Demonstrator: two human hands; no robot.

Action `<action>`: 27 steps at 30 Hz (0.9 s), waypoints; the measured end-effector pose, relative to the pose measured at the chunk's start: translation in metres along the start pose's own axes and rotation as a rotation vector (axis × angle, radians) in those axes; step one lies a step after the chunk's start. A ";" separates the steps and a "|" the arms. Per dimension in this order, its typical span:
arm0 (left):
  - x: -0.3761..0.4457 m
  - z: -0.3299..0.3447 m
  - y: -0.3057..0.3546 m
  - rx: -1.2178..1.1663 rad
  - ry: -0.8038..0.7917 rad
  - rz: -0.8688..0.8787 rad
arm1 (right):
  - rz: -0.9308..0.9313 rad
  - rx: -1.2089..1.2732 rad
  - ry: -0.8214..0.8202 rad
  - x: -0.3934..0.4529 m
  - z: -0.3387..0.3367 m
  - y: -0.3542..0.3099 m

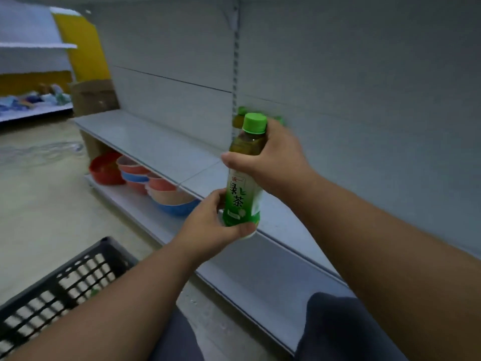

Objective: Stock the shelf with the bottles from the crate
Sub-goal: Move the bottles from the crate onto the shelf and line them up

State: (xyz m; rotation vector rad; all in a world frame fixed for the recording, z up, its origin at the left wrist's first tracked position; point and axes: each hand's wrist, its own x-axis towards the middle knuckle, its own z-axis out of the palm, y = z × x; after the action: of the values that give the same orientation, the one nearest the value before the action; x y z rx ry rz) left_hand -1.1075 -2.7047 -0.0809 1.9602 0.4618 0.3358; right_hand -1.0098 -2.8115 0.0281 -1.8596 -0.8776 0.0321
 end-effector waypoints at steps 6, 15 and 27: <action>0.097 0.059 -0.022 0.300 -0.095 0.111 | 0.119 -0.126 0.176 0.041 -0.020 0.093; 0.179 0.109 -0.074 0.613 -0.232 0.174 | 0.254 -0.130 0.340 0.072 -0.012 0.181; 0.183 0.119 -0.079 0.979 -0.334 0.224 | 0.445 -0.259 0.178 0.044 0.000 0.208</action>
State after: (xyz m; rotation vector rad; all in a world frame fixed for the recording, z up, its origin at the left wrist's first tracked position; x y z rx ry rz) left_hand -0.9070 -2.6858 -0.1969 2.9637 0.1835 -0.1297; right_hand -0.8628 -2.8279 -0.1250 -2.2318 -0.3444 0.0288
